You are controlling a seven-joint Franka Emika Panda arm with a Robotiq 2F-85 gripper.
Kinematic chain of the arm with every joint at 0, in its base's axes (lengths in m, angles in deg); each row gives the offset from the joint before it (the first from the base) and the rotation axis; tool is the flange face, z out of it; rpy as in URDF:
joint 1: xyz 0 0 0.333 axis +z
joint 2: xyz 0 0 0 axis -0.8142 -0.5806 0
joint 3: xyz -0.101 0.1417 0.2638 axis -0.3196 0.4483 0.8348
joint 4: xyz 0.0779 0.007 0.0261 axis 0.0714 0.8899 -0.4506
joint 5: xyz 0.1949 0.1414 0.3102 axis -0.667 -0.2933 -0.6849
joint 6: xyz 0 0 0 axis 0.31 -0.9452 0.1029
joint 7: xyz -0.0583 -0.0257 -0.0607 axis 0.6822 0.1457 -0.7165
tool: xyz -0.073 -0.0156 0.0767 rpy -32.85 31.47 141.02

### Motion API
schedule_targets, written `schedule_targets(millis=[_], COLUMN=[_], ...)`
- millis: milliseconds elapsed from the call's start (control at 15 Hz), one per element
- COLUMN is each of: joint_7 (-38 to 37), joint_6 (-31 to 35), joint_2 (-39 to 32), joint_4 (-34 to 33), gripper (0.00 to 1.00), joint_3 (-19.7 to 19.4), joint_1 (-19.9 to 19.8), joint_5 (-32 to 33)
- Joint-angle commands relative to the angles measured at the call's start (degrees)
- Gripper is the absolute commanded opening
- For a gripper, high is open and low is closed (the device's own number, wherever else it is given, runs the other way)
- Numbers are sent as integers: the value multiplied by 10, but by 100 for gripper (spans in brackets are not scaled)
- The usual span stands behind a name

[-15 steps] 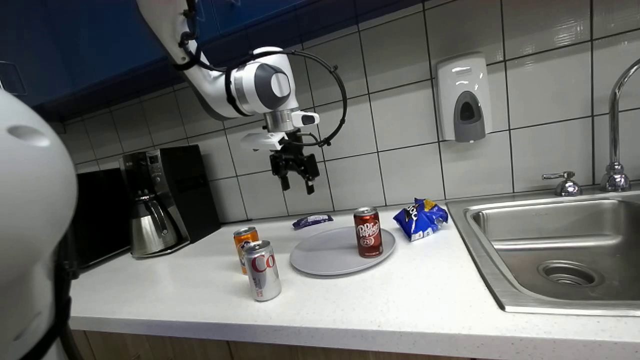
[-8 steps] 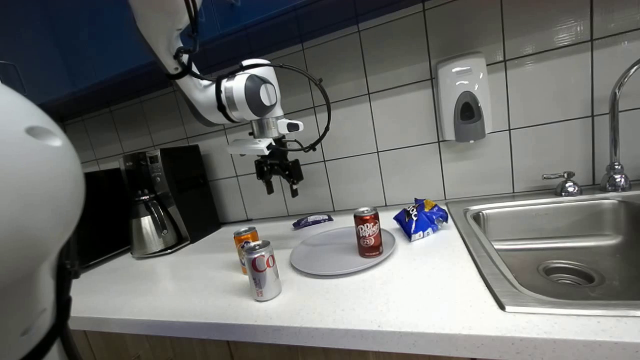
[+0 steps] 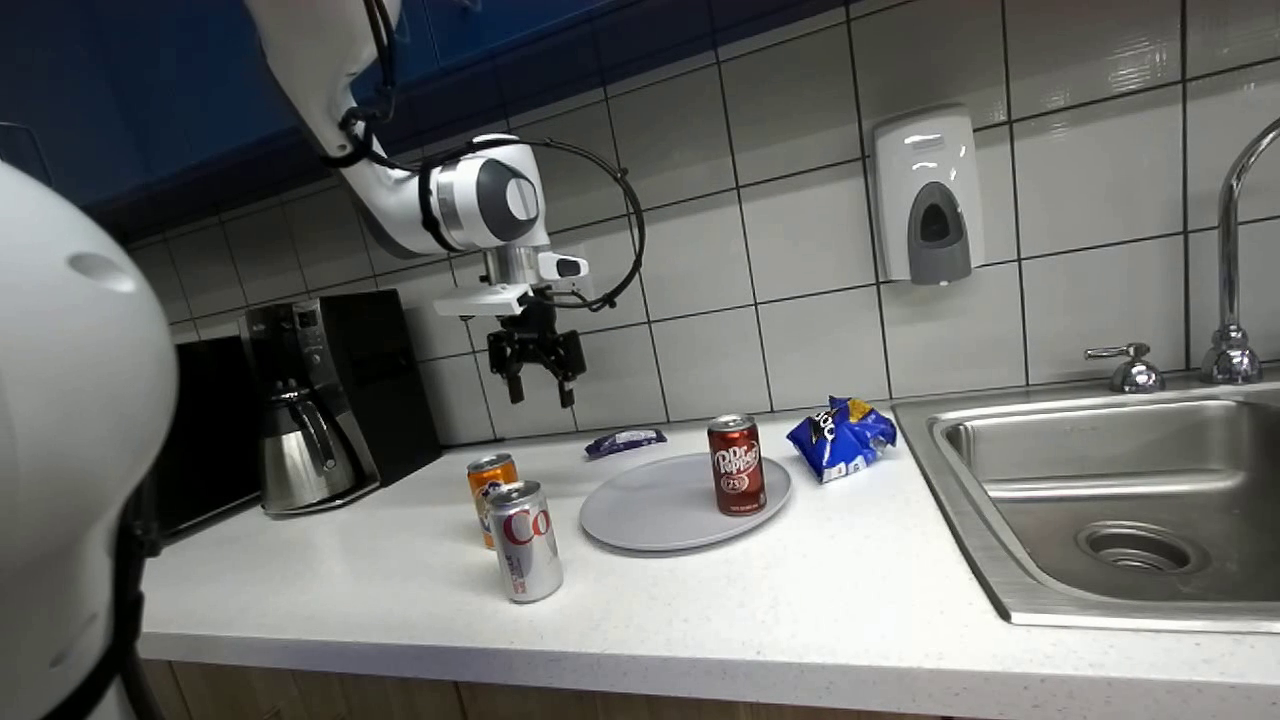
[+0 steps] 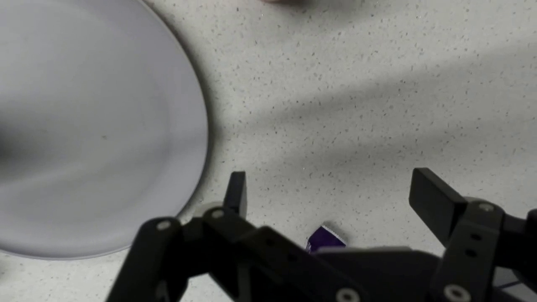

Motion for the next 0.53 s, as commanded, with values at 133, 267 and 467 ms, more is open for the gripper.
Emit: schedule_targets(millis=[133,267,467], joint_7=[11,12,10], joint_6=[-46,-54,-59], joint_2=[6,9,13], joint_4=[-1,6,16], gripper=[100,100,100], joint_3=[7,8,12], joint_1=[-2,-1,3], joint_5=[-4,-5,-6])
